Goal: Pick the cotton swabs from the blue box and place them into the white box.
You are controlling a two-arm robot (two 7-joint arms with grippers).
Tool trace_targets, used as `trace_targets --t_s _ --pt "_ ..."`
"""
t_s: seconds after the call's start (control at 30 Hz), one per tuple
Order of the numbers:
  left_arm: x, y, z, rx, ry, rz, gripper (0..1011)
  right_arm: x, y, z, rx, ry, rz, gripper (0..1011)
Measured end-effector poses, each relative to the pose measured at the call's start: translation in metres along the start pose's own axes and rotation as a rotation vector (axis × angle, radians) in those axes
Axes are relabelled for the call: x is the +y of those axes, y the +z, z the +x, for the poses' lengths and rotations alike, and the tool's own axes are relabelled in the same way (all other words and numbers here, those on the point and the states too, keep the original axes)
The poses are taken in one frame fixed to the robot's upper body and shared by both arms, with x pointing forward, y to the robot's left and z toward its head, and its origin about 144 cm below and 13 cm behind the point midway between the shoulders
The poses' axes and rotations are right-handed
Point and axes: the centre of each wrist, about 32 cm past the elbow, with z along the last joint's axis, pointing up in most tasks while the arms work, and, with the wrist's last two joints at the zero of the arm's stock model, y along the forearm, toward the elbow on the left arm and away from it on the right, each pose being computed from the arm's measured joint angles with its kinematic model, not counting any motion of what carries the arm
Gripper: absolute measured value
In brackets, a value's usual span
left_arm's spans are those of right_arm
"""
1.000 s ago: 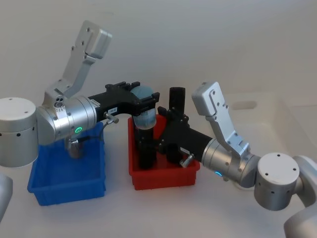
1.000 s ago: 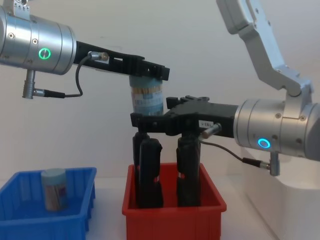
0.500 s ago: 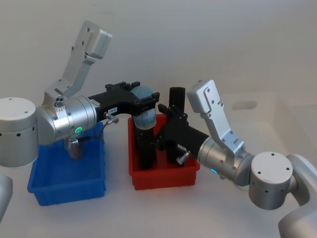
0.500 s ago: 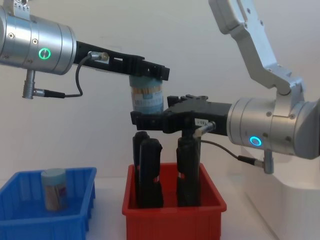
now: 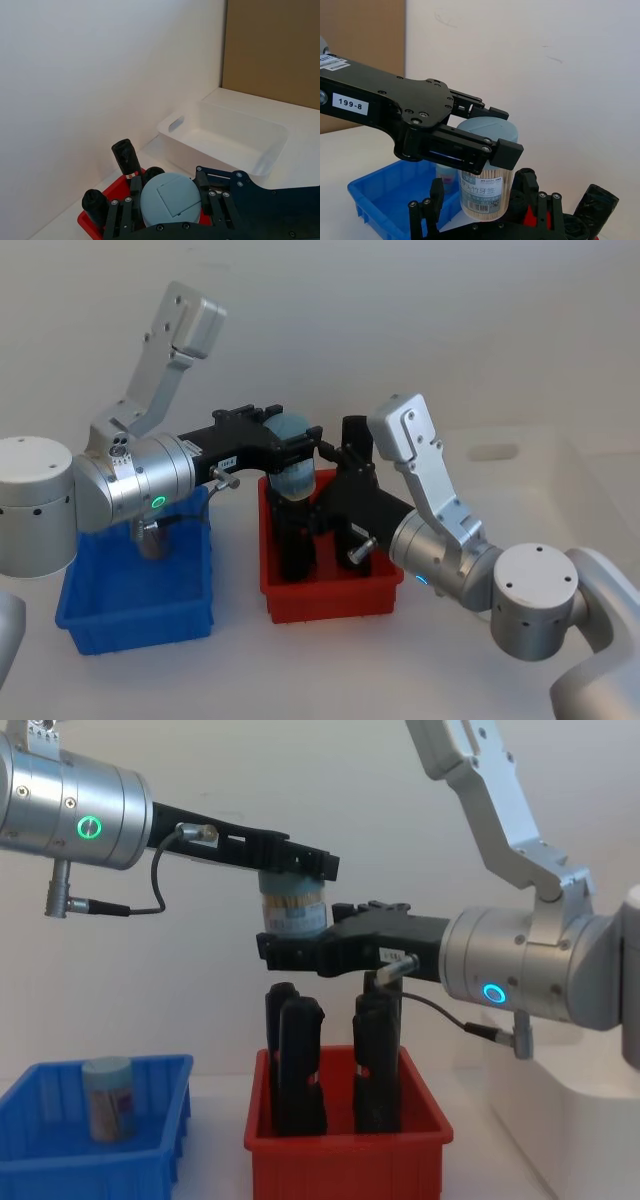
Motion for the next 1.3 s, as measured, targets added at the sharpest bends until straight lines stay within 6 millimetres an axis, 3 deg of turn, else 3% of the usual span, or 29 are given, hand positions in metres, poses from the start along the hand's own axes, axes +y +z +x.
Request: trace_targets --t_s 1.3 --pt "0.0000 0.0000 0.0000 0.000 0.000 0.000 658 0.0043 0.0069 -0.0072 0.026 -0.040 -0.051 1001"
